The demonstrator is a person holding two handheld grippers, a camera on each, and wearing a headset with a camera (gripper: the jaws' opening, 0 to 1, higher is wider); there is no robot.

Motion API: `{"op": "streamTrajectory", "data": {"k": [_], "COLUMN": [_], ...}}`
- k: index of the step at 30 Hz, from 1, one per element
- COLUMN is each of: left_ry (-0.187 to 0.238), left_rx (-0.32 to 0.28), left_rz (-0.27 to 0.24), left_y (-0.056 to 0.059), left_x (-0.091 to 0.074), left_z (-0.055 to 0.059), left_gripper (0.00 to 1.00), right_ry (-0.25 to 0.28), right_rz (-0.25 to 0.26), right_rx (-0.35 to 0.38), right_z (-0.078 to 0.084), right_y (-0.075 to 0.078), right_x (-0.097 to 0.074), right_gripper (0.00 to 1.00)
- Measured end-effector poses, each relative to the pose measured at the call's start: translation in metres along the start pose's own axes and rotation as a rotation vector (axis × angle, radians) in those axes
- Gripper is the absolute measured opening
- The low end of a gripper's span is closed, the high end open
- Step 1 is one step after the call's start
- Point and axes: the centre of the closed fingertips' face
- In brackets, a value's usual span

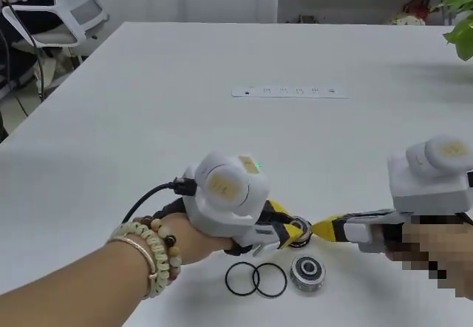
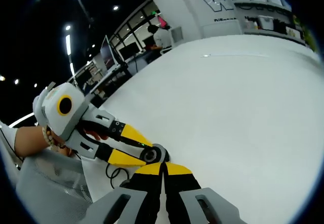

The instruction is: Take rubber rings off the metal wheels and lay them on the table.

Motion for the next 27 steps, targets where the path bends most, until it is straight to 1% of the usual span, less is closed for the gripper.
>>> {"op": "streamTrajectory", "data": {"k": [2,3,4,5,13,16,27], "left_ry": [0.003,0.002,0.002,0.002,0.007,0.007,0.008], "left_rx": [-0.001,-0.002,-0.002,-0.001,0.000,0.002,0.004], "left_rz": [0.000,-0.001,-0.001,-0.001,-0.006,-0.008,-0.009], "left_y": [0.000,0.000,0.000,0.000,0.000,-0.001,0.000], "left_x": [0.000,0.000,0.000,0.000,-0.001,-0.001,-0.001], "left_z": [0.000,0.000,0.000,0.000,0.000,0.000,0.000], "left_gripper": [0.14,0.14,0.14,0.14,0.14,0.14,0.14], "right_ry": [0.013,0.011,0.008,0.009,0.009,0.007,0.001], "right_rz": [-0.023,-0.020,-0.015,-0.014,-0.023,-0.022,-0.028], "right_rx": [0.057,0.068,0.044,0.038,0.047,0.037,0.026], "right_z": [-0.002,-0.001,-0.001,-0.001,-0.002,-0.002,-0.003], "right_y": [-0.002,-0.003,-0.004,-0.005,-0.012,-0.015,-0.019], "right_x": [0.000,0.000,0.000,0.000,0.000,0.001,0.001], "right_gripper": [0.00,0.00,0.00,0.00,0.00,0.00,0.00]}}
Point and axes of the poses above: the centre of the closed fingertips' face, and the gripper's own axes: x roughly forward along the fingers, y roughly to its right, z roughly out of its underside, and after that the axes turned 3 degrees about x, right-handed
